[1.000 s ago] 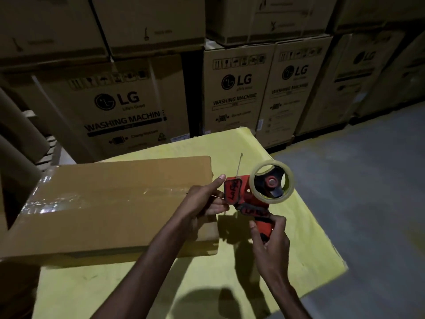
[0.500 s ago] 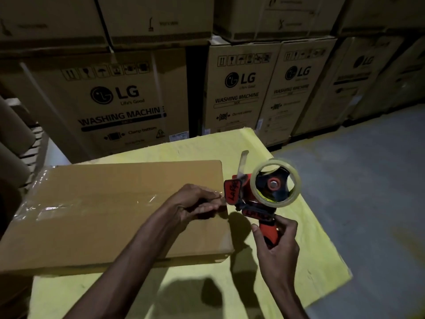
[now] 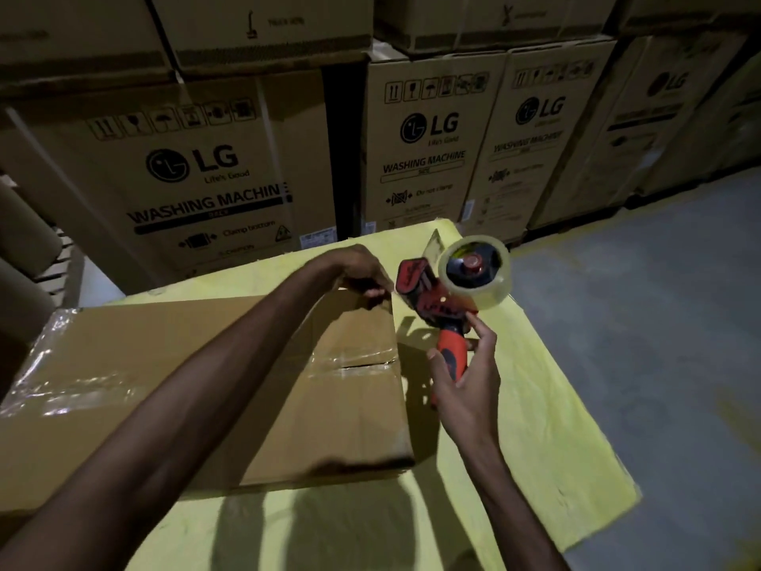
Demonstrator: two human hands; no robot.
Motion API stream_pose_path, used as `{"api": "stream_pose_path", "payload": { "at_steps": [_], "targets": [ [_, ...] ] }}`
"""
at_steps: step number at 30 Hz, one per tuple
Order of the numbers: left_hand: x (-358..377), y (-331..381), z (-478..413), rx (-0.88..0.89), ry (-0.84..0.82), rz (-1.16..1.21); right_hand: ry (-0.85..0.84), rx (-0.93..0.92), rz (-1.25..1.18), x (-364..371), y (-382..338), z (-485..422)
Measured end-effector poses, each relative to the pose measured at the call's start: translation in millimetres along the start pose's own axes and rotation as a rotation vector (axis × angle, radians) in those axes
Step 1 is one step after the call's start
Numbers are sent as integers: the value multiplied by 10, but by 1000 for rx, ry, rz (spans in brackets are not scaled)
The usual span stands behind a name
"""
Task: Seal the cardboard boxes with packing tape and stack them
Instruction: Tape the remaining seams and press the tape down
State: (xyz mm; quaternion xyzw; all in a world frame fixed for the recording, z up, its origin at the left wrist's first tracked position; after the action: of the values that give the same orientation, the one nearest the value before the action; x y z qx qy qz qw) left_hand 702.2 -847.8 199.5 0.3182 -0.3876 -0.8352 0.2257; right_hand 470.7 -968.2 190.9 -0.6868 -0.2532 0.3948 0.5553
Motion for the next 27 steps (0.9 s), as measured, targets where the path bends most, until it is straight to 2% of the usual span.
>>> {"api": "stream_pose_path", "payload": {
  "at_steps": [7,12,21,27],
  "targets": [
    [-170,64,-263,-3,106,-129,27,-98,168,325,-124,-241],
    [-175,-38,-297,-28,70,-185,24,-99,195,410,-75,-216],
    [-197,-245,-451,-84,31,-197,26,-111,214,429,-78,-154],
    [-279,-391,-519,-102,160,-99,34,-121,281,460,-104,-147]
  ]
}}
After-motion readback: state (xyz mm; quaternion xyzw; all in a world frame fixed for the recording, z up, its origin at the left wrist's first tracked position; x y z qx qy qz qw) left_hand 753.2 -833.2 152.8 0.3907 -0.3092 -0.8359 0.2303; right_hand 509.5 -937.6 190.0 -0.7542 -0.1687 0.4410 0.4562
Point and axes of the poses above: each hand's wrist, its own z-axis away from the middle knuckle, its own x-axis out of the palm, y = z × x, the point moved 6 cm from there along -z, towards the middle knuckle, and after that the axes turned 3 degrees about x, right-handed, at the moved point
